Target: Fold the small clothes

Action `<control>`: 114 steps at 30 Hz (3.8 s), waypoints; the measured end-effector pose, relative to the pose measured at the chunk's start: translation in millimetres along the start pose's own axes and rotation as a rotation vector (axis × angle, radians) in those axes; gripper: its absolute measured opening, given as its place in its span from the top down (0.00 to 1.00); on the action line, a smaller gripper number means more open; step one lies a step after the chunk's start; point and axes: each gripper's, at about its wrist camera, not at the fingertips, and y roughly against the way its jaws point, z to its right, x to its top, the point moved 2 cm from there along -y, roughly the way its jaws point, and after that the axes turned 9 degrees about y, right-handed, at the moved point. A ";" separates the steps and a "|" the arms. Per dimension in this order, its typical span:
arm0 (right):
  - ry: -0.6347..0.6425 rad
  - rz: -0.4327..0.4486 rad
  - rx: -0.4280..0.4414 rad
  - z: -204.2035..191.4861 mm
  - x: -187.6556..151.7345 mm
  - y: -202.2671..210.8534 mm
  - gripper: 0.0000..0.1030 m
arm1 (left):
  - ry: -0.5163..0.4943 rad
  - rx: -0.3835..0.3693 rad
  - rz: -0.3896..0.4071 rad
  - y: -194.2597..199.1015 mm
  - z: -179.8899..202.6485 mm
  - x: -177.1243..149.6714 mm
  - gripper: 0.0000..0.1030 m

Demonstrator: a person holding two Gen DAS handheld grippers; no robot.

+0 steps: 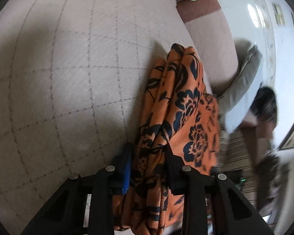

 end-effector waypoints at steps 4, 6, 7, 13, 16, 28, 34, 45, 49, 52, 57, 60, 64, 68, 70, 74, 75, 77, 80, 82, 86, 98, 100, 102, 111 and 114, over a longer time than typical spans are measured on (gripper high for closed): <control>0.005 -0.025 -0.008 -2.8 4.6 -2.4 0.19 | -0.146 0.079 0.051 8.7 31.7 3.7 0.65; 0.002 -0.029 -0.007 -4.3 5.9 -3.3 0.19 | -0.199 0.100 0.073 10.5 49.3 13.0 0.30; 0.007 -0.034 -0.006 -5.0 5.5 -2.7 0.19 | -0.204 0.093 0.081 9.5 54.1 18.7 0.25; 0.070 -0.004 0.003 -21.7 23.7 -0.5 0.19 | -0.184 0.076 0.030 -30.1 54.1 64.1 0.72; 0.045 -0.023 -0.007 -14.7 31.8 -9.9 0.19 | -0.052 -0.032 -0.014 -35.9 30.8 75.3 0.80; 0.037 0.007 0.031 -10.6 53.1 -8.4 0.19 | -0.257 -0.005 0.096 -2.7 66.4 68.8 0.29; -0.078 0.023 0.060 15.8 87.0 -32.2 0.18 | -0.204 0.092 0.047 -28.6 47.9 87.6 0.73; -0.147 0.056 0.084 19.6 82.9 -28.1 0.42 | -0.291 0.214 0.155 -19.9 85.9 60.4 0.71; -0.167 0.122 0.178 16.0 57.9 12.8 0.19 | -0.450 0.183 0.243 24.2 108.2 10.0 0.65; -0.165 0.062 0.177 20.1 30.3 15.8 0.19 | -0.457 0.160 0.224 26.1 105.2 -19.3 0.55; -0.185 -0.016 0.208 16.5 6.4 -9.1 0.19 | -0.441 0.246 0.162 -7.9 75.6 -45.4 0.52; -0.056 -0.072 0.039 -7.9 5.6 -13.6 0.60 | -0.490 0.339 0.196 -12.5 72.4 -50.4 0.71; 0.035 -0.045 -0.040 -24.5 -4.4 -7.2 0.64 | -0.440 0.319 0.191 -8.6 58.1 -41.7 0.75; -0.145 -0.028 0.073 2.3 -9.0 -3.9 0.37 | -0.431 0.297 0.198 3.1 57.7 -42.2 0.75; -0.125 0.021 0.080 -3.6 -10.6 13.2 0.20 | -0.448 0.286 0.198 8.6 61.6 -46.9 0.73; -0.142 0.061 0.117 -4.6 -24.8 41.3 0.20 | -0.458 0.235 0.201 26.1 63.2 -65.7 0.37; -0.141 0.056 0.134 -2.7 -30.9 45.0 0.20 | -0.459 0.231 0.195 28.2 62.5 -70.7 0.28; -0.132 0.016 0.154 -1.1 -44.8 40.4 0.20 | -0.471 0.258 0.180 20.2 55.2 -76.4 0.26; -0.054 -0.058 0.015 -4.8 -59.2 16.1 0.49 | -0.462 0.391 0.163 -2.0 42.8 -77.0 0.30; -0.029 -0.070 0.007 -14.8 -60.0 21.0 0.69 | -0.478 0.398 0.189 -1.5 40.2 -79.7 0.35; 0.051 -0.066 -0.075 -31.3 -56.0 28.3 0.69 | -0.506 0.402 0.197 -0.8 42.0 -83.5 0.40; -0.032 0.044 -0.041 -20.5 -31.1 55.0 0.27 | -0.532 0.407 0.213 1.0 45.4 -84.6 0.40; -0.037 0.052 -0.047 -24.4 -20.1 48.8 0.27 | -0.541 0.406 0.229 3.7 48.8 -85.4 0.40; -0.034 0.056 -0.050 -23.2 -13.1 50.4 0.27 | -0.546 0.380 0.258 12.5 55.9 -83.6 0.40; 0.003 -0.009 -0.029 -11.4 17.6 -1.0 0.24 | -0.431 0.381 0.139 -25.1 62.7 -29.0 0.18; 0.020 -0.033 0.031 -13.6 20.1 -23.0 0.23 | -0.457 0.367 0.153 -32.1 64.4 -26.9 0.22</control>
